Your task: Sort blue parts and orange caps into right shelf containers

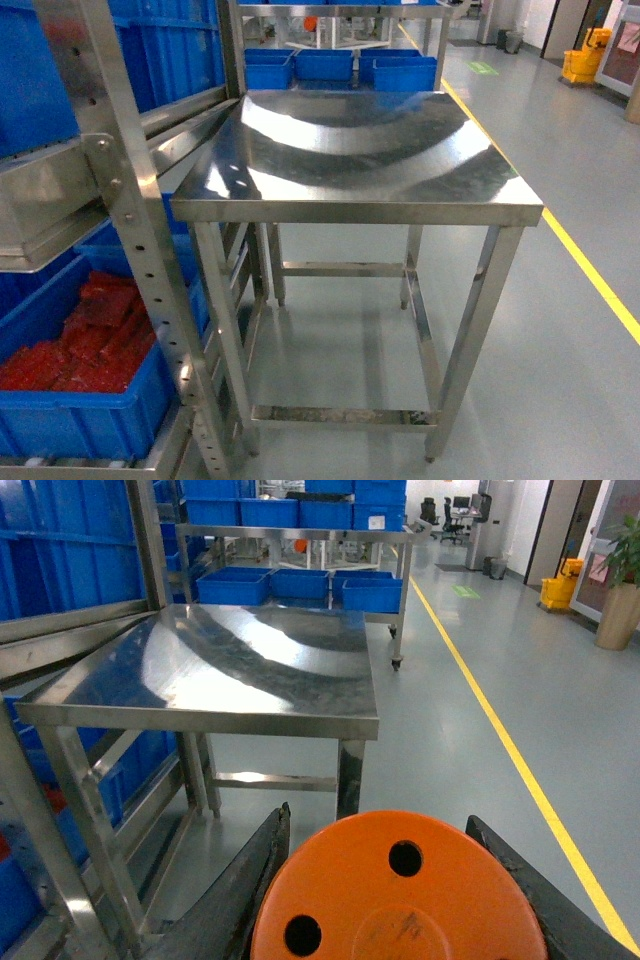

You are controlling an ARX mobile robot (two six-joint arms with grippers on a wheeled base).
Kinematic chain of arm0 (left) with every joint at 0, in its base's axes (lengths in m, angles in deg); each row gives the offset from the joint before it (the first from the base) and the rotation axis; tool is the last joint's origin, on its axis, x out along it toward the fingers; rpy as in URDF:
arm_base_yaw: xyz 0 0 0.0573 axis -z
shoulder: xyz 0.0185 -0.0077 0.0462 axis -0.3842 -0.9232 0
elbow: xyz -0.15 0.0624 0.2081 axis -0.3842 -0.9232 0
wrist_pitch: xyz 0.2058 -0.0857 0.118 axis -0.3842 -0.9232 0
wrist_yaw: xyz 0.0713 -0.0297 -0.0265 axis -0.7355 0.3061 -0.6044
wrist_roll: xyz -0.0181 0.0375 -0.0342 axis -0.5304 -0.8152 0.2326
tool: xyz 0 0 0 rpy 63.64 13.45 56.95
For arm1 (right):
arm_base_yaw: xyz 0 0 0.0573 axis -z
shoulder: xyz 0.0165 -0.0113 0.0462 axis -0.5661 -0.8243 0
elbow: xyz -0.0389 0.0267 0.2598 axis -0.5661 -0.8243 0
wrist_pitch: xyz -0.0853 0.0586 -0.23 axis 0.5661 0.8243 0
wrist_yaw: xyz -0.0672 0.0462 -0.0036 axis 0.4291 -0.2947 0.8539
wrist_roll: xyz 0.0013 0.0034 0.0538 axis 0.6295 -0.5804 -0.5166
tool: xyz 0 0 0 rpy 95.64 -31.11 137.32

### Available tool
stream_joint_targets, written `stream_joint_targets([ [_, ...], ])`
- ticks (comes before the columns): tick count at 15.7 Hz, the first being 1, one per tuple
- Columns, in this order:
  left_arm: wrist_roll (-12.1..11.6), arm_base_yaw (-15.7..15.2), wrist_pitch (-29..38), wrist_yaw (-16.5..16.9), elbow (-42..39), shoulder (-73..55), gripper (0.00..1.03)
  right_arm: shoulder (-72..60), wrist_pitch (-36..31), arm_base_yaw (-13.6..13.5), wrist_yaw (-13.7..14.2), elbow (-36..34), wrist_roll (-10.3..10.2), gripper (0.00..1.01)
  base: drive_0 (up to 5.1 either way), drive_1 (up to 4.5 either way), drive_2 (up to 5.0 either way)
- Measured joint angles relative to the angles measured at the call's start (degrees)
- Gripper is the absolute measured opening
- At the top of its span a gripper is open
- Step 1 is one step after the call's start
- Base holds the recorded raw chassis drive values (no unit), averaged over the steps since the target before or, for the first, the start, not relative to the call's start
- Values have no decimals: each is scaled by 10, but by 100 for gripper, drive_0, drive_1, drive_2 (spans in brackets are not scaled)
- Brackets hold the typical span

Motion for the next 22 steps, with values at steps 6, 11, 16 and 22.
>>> stream_joint_targets([
  [6,0,0,0,0,0,0,44,0,2,0,0,0,0,45,-479,103,366],
  [11,0,0,1,0,0,0,44,0,1,0,-1,0,0,45,-487,150,329],
  [16,0,0,0,0,0,0,44,0,2,0,-1,0,0,45,-490,251,251],
  [22,0,0,0,0,0,0,44,0,3,0,-1,0,0,45,-490,251,251],
])
